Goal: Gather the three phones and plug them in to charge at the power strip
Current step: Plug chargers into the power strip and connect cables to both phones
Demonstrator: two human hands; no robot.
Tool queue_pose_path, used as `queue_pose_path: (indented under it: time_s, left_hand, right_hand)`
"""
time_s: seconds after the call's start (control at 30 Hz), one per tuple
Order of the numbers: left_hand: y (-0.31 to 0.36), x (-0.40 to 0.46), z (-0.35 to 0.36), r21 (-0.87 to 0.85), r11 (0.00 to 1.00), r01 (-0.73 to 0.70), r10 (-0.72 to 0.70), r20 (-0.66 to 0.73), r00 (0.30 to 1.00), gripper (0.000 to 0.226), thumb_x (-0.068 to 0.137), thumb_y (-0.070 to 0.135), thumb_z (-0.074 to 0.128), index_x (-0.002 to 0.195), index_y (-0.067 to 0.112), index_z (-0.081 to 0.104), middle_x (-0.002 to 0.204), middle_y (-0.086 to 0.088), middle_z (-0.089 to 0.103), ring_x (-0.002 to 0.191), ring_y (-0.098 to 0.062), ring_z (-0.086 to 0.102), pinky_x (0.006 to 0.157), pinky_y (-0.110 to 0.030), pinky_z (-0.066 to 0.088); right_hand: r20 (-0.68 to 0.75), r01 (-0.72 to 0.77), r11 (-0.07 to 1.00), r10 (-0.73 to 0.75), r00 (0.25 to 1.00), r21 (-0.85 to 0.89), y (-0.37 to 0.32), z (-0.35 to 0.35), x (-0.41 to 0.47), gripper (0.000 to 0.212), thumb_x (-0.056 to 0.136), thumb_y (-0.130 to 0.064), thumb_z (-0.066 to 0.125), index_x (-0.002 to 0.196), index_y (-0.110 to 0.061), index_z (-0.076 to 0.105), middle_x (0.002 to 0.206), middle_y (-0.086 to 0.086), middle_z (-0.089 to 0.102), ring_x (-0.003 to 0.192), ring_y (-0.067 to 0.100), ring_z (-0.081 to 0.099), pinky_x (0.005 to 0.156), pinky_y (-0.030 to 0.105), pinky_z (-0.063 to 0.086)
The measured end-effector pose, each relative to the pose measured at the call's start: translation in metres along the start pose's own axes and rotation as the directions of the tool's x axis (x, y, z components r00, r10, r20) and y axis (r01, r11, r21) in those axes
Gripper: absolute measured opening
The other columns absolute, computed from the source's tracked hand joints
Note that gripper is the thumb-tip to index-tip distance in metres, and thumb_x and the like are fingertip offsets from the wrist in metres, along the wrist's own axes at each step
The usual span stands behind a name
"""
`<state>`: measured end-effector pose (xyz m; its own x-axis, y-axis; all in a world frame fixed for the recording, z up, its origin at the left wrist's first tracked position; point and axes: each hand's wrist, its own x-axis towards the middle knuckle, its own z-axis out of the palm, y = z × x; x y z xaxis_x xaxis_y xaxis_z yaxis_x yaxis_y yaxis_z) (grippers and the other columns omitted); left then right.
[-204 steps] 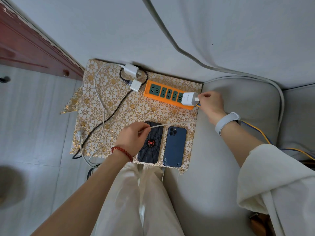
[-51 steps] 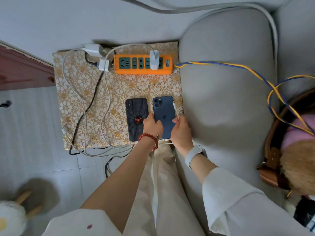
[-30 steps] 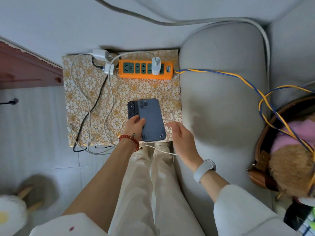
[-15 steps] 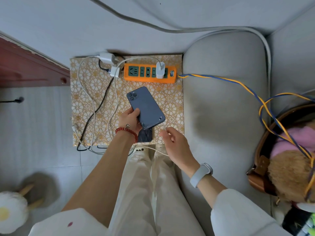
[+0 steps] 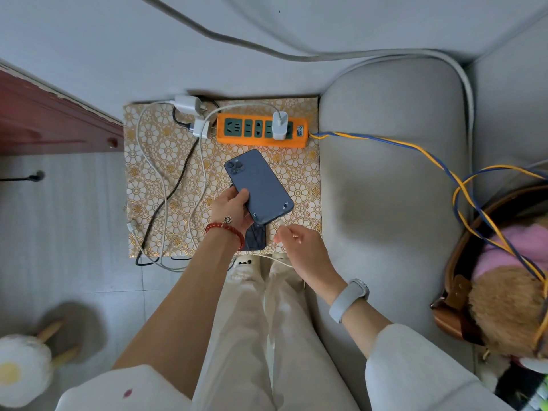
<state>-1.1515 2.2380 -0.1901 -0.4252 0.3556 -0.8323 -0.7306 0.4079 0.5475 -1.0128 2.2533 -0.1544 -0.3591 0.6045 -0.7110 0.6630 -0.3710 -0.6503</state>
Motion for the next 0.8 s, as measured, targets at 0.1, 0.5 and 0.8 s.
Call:
queue_pose_path:
  time_s: [0.1, 0.5, 0.8]
  left_hand:
    - [-0.002, -0.001, 0.001, 0.029, 1.0, 0.002, -0.002, 0.005, 1.0, 0.017, 0.093, 0.003, 0.039, 0.095, 0.007, 0.055, 0.087, -0.005, 0.062, 0.077, -0.019, 0.062, 0.061, -0.029, 0.058]
    - [-0.011, -0.002, 0.002, 0.104, 0.994, 0.036, -0.045, 0.086, 0.995, 0.024, 0.093, 0.003, 0.039, 0.113, 0.005, 0.052, 0.091, -0.005, 0.062, 0.079, -0.02, 0.062, 0.061, -0.029, 0.058]
    - [-0.048, 0.002, 0.013, 0.317, 0.948, 0.027, -0.036, 0.023, 0.999, 0.029, 0.09, -0.002, 0.04, 0.111, 0.012, 0.055, 0.103, -0.01, 0.058, 0.095, -0.029, 0.057, 0.09, -0.046, 0.05]
  right_hand:
    - [0.002, -0.017, 1.0, 0.017, 1.0, 0.005, -0.001, -0.001, 0.002, 0.03, 0.092, -0.024, 0.043, 0.077, -0.011, 0.066, 0.072, -0.008, 0.061, 0.07, 0.004, 0.052, 0.062, 0.011, 0.036]
    - [-0.033, -0.077, 0.996, 0.076, 0.997, -0.038, 0.007, 0.003, 0.004, 0.04, 0.09, -0.017, 0.044, 0.064, 0.011, 0.057, 0.047, 0.001, 0.047, 0.05, 0.014, 0.04, 0.057, 0.028, 0.032]
    - [0.021, -0.036, 0.784, 0.063, 0.998, -0.62, 0.015, -0.031, 0.007, 0.024, 0.092, -0.017, 0.035, 0.088, -0.007, 0.057, 0.101, 0.017, 0.066, 0.098, 0.036, 0.059, 0.075, 0.035, 0.042]
